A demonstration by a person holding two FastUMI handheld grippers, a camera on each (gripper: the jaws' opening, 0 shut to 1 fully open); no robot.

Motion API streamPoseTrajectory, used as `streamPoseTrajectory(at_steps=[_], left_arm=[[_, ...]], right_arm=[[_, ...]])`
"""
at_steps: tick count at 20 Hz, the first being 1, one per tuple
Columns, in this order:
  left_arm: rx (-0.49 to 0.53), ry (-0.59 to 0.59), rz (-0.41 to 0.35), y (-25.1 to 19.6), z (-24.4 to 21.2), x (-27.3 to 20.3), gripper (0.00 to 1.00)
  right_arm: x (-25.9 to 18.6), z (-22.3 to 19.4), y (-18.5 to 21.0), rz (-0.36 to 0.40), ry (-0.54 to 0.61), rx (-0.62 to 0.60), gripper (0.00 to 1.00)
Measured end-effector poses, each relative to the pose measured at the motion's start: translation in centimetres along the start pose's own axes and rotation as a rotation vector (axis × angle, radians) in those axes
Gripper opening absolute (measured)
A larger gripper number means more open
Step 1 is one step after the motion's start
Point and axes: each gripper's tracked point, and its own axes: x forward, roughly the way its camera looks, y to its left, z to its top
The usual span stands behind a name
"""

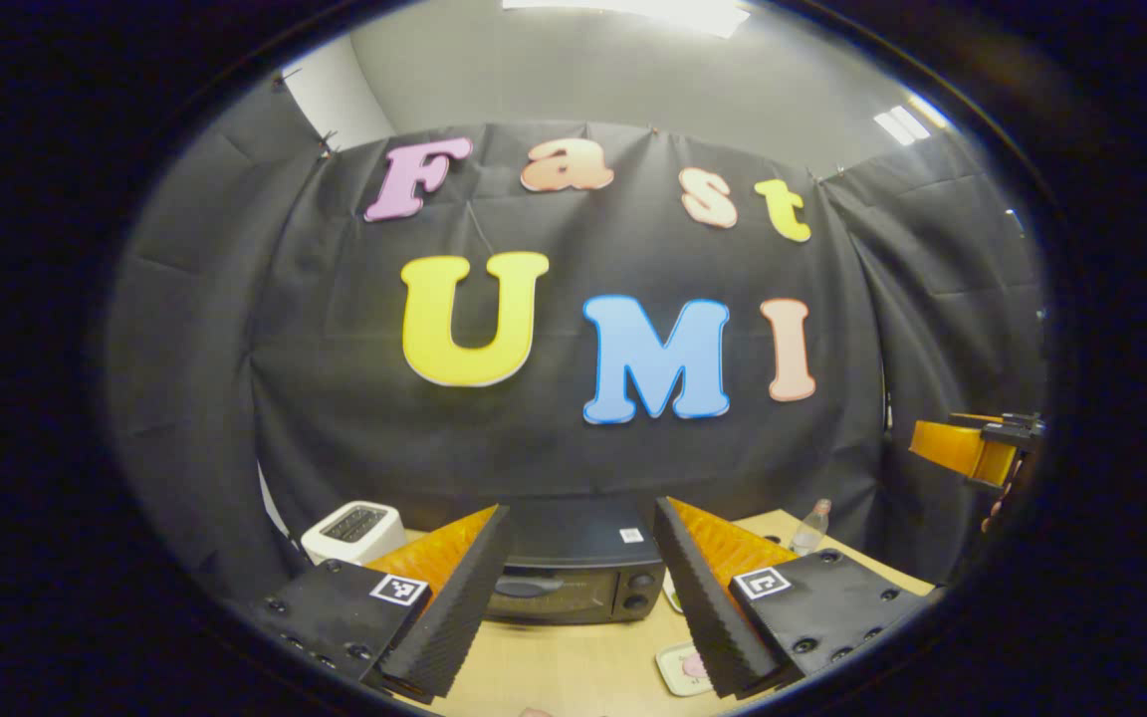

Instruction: Open the electric oven with the left hand, put the food in, and close the electric oven.

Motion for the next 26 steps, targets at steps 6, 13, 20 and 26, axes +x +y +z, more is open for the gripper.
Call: streamPoseTrajectory(at_steps=[6,13,20,26], left_arm=[[0.021,0.168,-0.002,2.9,-4.7,6.4,0.92],[0.043,0.327,-0.018,5.1,-11.8,14.3,0.96],[0.050,0.406,-0.002,6.6,-16.8,19.2,0.92],[0.052,0.424,0.027,7.7,-19.0,20.4,0.96]], right_arm=[[0.8,-2.8,-0.5,-0.028,0.075,-0.003,0.98],[1.7,-5.1,-0.1,-0.054,0.146,0.008,0.98],[2.0,-6.1,-0.9,-0.096,0.178,-0.010,0.98],[2.3,-6.4,-0.9,-0.107,0.185,-0.012,0.98]])
